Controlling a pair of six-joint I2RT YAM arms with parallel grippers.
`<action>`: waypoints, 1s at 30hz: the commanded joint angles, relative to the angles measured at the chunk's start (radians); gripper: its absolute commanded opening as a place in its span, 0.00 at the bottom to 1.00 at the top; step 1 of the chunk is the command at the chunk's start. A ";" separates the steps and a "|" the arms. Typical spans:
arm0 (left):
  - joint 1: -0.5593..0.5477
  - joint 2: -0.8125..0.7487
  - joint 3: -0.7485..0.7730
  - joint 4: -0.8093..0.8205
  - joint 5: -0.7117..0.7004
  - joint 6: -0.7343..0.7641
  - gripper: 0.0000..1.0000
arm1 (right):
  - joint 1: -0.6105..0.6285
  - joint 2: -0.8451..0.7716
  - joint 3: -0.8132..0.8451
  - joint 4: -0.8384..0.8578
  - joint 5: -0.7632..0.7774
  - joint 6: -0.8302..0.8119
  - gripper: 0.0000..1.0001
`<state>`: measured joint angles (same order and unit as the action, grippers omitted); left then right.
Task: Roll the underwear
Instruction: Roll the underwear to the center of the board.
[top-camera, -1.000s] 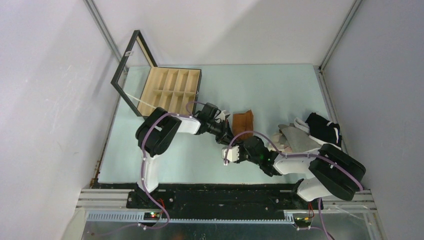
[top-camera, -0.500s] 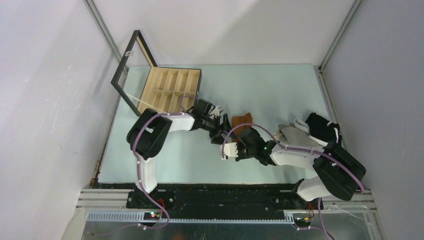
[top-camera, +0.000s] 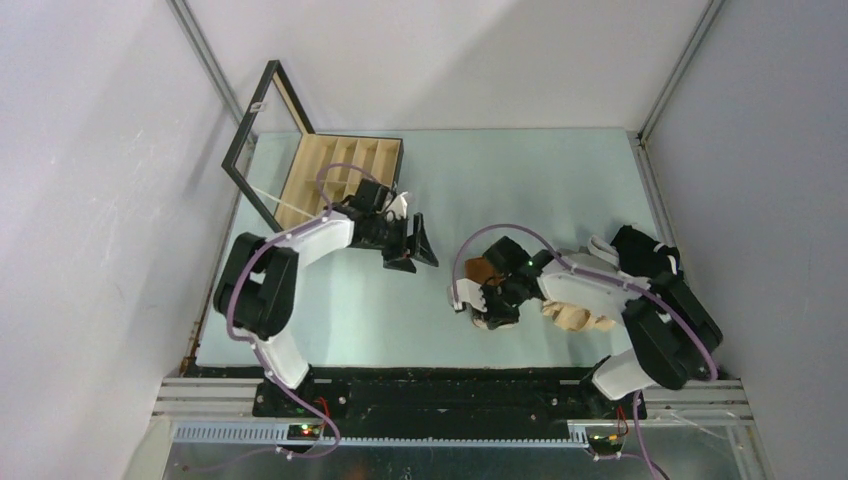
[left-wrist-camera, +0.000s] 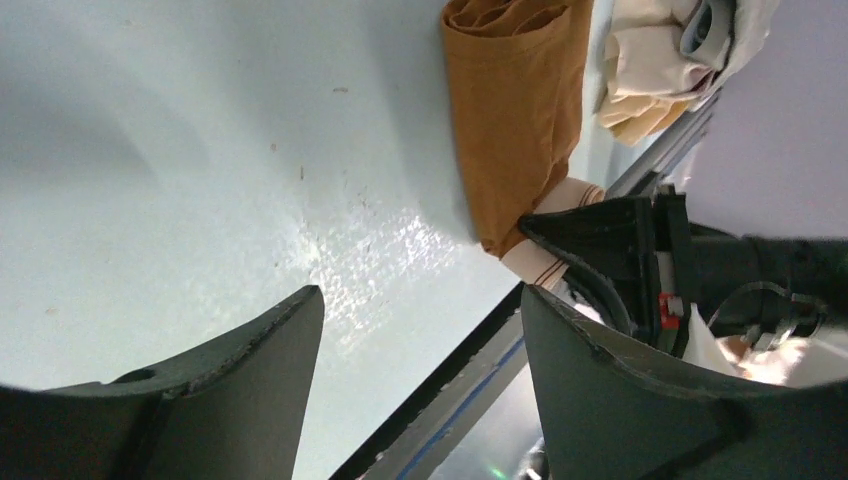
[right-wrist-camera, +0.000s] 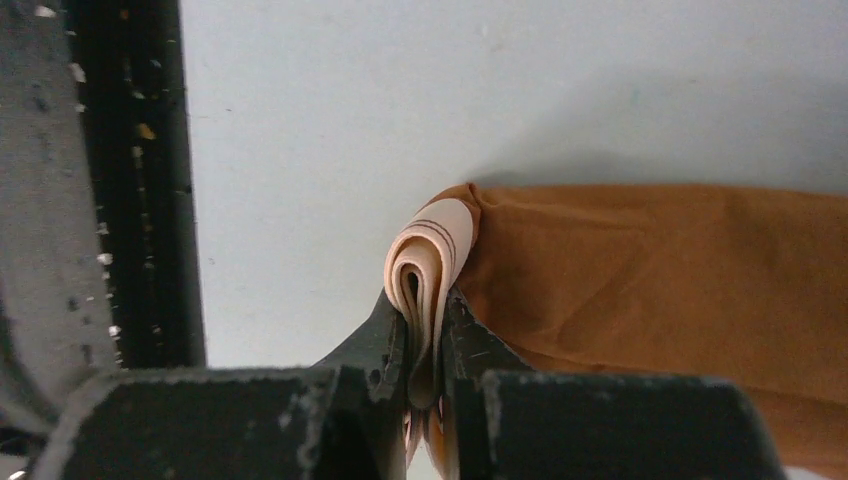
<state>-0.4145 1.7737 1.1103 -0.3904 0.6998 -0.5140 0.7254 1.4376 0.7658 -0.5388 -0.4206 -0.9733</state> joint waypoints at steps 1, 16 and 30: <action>0.001 -0.178 -0.015 -0.079 -0.104 0.167 0.77 | -0.045 0.139 0.132 -0.238 -0.170 -0.028 0.00; -0.105 -0.518 -0.407 0.473 -0.275 0.162 0.76 | -0.200 0.778 0.660 -0.686 -0.241 0.113 0.00; -0.318 -0.206 -0.570 0.967 -0.180 -0.217 0.83 | -0.212 0.883 0.742 -0.652 -0.212 0.346 0.00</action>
<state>-0.7101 1.4765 0.5488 0.3683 0.4503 -0.6029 0.5228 2.2719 1.5036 -1.3289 -0.7177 -0.6632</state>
